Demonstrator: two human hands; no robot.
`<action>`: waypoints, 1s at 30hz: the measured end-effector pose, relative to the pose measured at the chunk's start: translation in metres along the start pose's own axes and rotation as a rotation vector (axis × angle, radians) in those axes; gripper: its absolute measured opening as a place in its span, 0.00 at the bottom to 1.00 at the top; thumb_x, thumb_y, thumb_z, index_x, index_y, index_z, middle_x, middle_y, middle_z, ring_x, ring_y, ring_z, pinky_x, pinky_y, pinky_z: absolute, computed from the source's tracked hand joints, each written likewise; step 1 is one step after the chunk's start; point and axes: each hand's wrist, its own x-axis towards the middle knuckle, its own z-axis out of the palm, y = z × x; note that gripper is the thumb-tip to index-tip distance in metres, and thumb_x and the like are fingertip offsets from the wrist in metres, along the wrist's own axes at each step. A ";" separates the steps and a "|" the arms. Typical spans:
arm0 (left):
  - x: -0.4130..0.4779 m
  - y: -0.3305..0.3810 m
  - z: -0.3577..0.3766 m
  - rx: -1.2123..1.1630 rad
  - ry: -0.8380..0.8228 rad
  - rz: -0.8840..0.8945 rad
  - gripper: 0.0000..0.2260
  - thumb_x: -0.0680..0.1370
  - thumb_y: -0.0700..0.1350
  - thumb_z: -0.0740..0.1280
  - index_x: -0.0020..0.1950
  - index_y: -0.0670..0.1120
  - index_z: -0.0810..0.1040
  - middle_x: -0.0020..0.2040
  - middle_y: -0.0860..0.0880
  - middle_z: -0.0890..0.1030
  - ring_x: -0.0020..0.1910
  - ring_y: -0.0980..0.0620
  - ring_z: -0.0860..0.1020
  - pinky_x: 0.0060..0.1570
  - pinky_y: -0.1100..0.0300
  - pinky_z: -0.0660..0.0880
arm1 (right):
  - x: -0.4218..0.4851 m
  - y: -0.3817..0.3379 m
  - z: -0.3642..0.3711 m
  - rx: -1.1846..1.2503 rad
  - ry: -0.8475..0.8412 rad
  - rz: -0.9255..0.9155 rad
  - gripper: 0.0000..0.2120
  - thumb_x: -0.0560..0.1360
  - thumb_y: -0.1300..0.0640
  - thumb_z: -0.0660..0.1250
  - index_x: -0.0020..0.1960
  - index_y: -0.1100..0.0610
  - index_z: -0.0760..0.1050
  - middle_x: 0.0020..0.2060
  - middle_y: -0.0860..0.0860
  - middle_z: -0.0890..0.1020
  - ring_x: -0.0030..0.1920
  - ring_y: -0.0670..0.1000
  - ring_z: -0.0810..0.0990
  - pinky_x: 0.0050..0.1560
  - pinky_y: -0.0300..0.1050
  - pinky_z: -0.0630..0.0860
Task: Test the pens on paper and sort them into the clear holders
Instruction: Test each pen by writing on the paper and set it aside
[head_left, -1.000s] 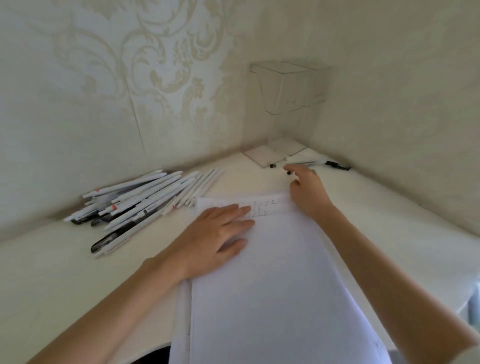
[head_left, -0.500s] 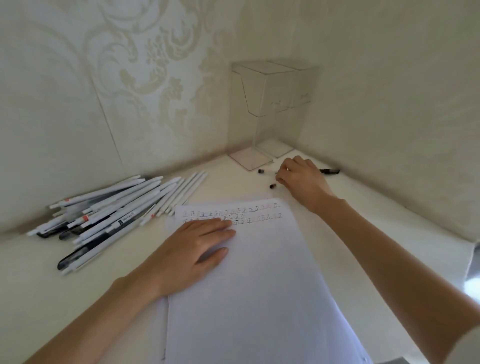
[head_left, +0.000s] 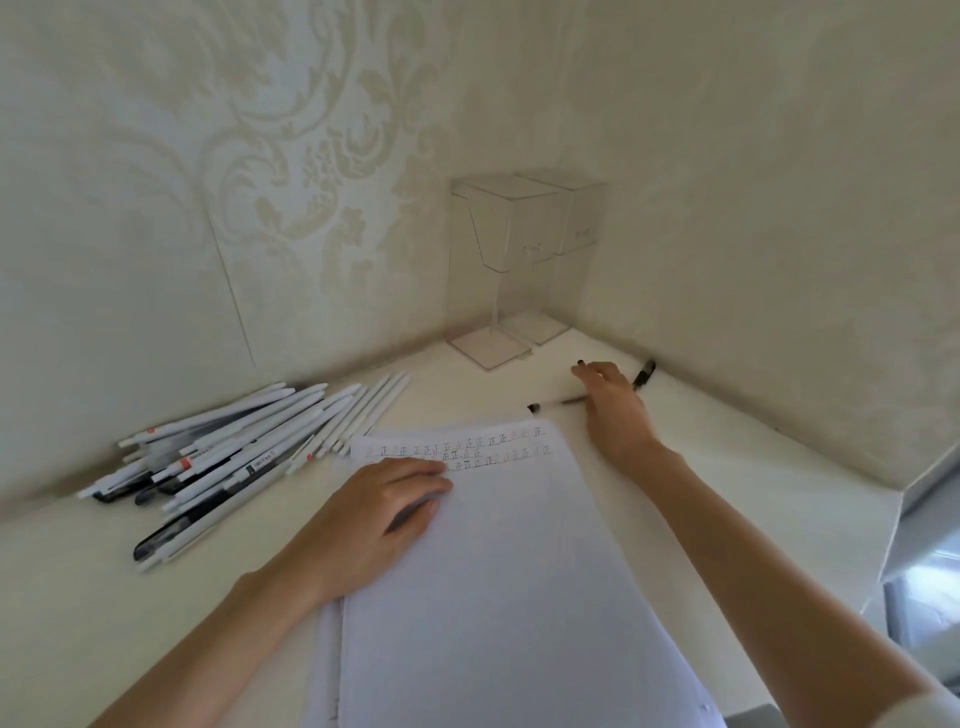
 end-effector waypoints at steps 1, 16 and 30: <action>0.000 0.001 -0.001 0.001 -0.002 0.001 0.18 0.77 0.54 0.55 0.57 0.50 0.80 0.60 0.57 0.76 0.60 0.62 0.69 0.60 0.71 0.60 | -0.001 -0.002 0.000 0.028 0.029 -0.021 0.27 0.75 0.73 0.54 0.72 0.57 0.64 0.70 0.55 0.65 0.67 0.57 0.68 0.61 0.52 0.71; -0.010 0.005 -0.024 -0.211 0.188 -0.226 0.24 0.71 0.66 0.59 0.59 0.52 0.76 0.51 0.61 0.78 0.52 0.67 0.74 0.51 0.76 0.66 | -0.051 -0.117 -0.002 1.107 -0.087 0.082 0.09 0.77 0.56 0.66 0.40 0.58 0.74 0.29 0.50 0.78 0.32 0.45 0.74 0.37 0.40 0.69; -0.010 0.012 -0.016 -0.022 0.098 -0.119 0.16 0.79 0.53 0.52 0.54 0.44 0.73 0.46 0.50 0.74 0.43 0.50 0.74 0.42 0.56 0.69 | -0.064 -0.121 0.017 1.193 -0.450 -0.207 0.02 0.73 0.61 0.68 0.43 0.59 0.76 0.34 0.54 0.82 0.39 0.50 0.78 0.41 0.37 0.72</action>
